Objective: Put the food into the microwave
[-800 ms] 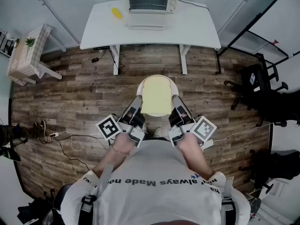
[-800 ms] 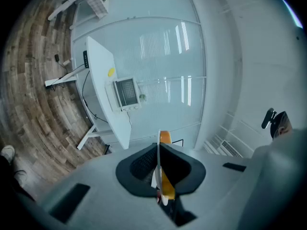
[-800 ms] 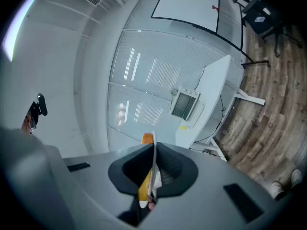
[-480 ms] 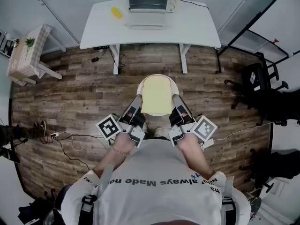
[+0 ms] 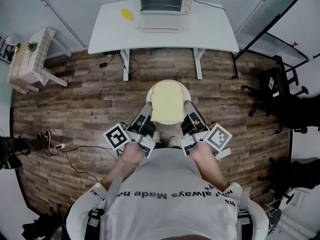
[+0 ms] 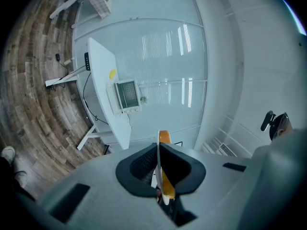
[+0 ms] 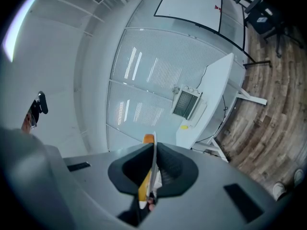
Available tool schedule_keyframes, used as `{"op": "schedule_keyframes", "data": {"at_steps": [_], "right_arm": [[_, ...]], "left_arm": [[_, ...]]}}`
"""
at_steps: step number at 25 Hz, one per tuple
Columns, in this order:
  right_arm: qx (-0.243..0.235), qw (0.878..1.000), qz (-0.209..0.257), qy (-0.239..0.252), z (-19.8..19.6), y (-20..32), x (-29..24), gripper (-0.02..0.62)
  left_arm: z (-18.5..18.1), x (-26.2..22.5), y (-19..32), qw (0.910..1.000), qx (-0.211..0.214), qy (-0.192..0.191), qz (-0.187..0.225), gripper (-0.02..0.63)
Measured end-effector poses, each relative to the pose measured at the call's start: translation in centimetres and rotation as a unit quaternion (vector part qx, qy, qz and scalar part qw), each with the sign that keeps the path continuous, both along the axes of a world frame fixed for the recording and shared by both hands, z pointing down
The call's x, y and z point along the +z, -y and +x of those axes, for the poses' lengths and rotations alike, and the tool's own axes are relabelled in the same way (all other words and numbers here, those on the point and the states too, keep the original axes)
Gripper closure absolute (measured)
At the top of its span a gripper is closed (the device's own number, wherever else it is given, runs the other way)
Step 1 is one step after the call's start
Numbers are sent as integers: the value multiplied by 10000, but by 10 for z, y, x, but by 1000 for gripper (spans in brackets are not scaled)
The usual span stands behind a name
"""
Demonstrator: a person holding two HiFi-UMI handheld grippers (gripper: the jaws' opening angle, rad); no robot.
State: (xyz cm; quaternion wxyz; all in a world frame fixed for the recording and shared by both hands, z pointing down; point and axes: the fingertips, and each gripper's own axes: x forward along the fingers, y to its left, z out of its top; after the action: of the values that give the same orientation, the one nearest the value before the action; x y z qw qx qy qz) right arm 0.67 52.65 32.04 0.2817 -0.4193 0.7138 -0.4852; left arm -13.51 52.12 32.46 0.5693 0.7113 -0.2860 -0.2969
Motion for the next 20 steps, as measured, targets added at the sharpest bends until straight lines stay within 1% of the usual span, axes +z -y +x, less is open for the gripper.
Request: {"op": "schedule_keyframes", "data": {"at_steps": [5,11,16,20], "right_arm": [[70,10000,-49,30,-18,7,5,571],[83,9999,-68,9,-29,19,6,571],[89,9999,-82,50,-27,36,9,571],[89,9999,-81,20,-16,56,12,571]], "left_arm": [[-19,5,9,10000,78,29,-25,588],[-29,7,21,9999,140,44,-47,588],[-27,8,40,9999,147,21,-47,588],[-16,9,60,9999,160,21,-51,588]]}}
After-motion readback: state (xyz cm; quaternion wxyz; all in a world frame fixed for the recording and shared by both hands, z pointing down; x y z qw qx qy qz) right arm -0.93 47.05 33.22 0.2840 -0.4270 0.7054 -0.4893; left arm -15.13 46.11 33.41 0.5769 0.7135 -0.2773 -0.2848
